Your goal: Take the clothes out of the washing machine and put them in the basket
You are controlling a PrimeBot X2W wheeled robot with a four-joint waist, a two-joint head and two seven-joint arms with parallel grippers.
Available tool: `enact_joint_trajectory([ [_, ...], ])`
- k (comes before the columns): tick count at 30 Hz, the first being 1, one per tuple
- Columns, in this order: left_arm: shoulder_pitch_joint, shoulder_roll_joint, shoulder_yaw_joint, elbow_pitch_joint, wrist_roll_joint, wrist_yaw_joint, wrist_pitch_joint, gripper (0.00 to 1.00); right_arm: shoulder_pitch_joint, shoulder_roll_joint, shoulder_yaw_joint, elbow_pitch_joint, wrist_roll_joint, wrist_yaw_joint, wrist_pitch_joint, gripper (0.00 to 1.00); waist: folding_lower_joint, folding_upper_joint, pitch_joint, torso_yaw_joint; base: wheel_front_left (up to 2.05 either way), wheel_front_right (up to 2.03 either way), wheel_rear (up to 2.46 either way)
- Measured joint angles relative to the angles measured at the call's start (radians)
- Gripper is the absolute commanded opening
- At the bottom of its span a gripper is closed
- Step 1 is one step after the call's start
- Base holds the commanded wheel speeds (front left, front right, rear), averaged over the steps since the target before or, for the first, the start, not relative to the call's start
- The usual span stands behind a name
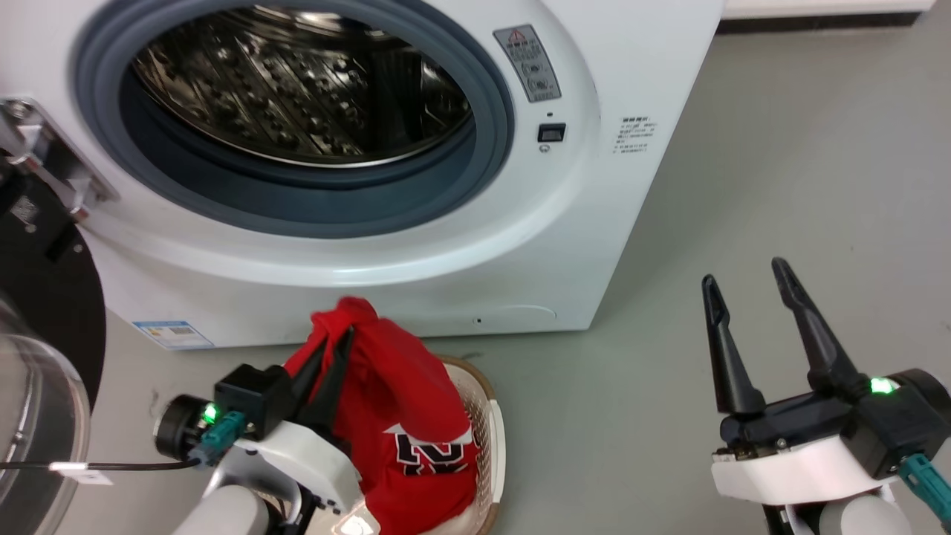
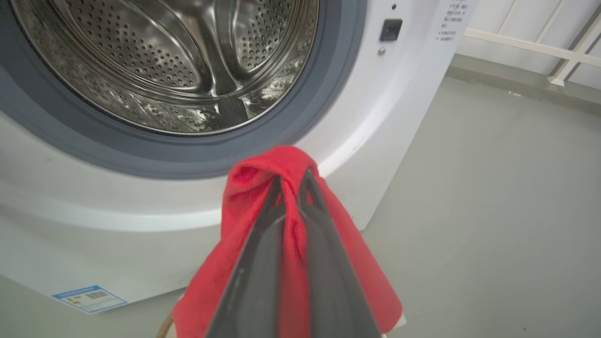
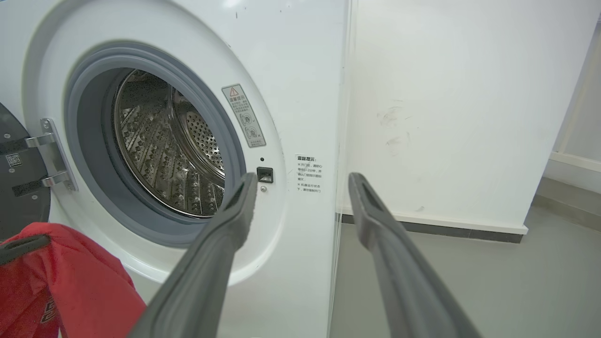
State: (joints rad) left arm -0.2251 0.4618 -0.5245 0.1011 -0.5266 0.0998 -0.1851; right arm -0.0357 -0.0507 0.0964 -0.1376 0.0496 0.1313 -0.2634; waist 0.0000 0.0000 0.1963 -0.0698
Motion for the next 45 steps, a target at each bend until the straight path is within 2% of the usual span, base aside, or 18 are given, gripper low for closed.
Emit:
enact_joint_trajectory([
  [3,-0.009,-0.029,-0.018,0.093,-0.004,-0.020,-0.015,0.00,-0.019,0.000,-0.004,-0.011,-0.003,0.000,0.000,1.00,0.0000,0.0000,0.037,-0.009,0.00,0.00,0.00],
  [4,-0.042,-0.051,-0.028,0.191,-0.006,-0.041,-0.024,0.00,-0.043,0.000,-0.003,-0.022,-0.006,0.000,0.000,1.00,0.0001,0.0000,0.079,-0.018,0.00,0.00,0.00],
  [7,-0.087,-0.079,-0.035,0.289,-0.012,-0.066,-0.034,0.00,-0.074,0.000,-0.006,-0.030,-0.006,0.000,0.000,1.00,0.0000,0.0000,0.128,-0.028,0.00,0.00,0.00],
  [12,-0.177,-0.096,-0.060,0.482,0.027,-0.096,-0.046,0.00,-0.121,0.000,-0.018,-0.048,-0.001,0.000,0.000,1.00,0.0001,0.0000,0.215,-0.046,0.00,0.00,0.00],
  [25,-0.458,-0.181,-0.097,0.962,0.057,-0.162,-0.044,0.00,-0.224,0.000,-0.068,-0.076,0.034,0.000,0.000,1.00,0.0002,-0.0001,0.454,-0.088,0.00,0.00,0.00],
  [34,-0.582,-0.208,-0.115,1.137,0.066,-0.166,-0.015,0.00,-0.274,0.000,-0.088,-0.102,0.048,0.000,0.000,1.00,0.0002,0.0000,0.589,-0.108,0.00,0.00,0.00],
  [38,-0.588,-0.226,-0.128,1.171,0.060,-0.170,0.070,0.00,-0.278,0.000,-0.092,-0.103,0.053,0.000,0.000,1.00,0.0002,-0.0001,0.624,-0.108,0.00,0.00,0.00],
  [40,-0.588,-0.230,-0.129,1.175,0.056,-0.170,0.072,1.00,-0.281,0.000,-0.091,-0.099,0.053,0.000,0.000,1.00,0.0002,0.0000,0.617,-0.107,0.00,0.00,0.00],
  [45,-0.567,-0.245,-0.127,1.179,0.045,-0.177,0.014,1.00,-0.284,0.000,-0.083,-0.089,0.052,0.000,0.000,1.00,0.0001,0.0000,0.575,-0.098,0.00,0.00,0.00],
])
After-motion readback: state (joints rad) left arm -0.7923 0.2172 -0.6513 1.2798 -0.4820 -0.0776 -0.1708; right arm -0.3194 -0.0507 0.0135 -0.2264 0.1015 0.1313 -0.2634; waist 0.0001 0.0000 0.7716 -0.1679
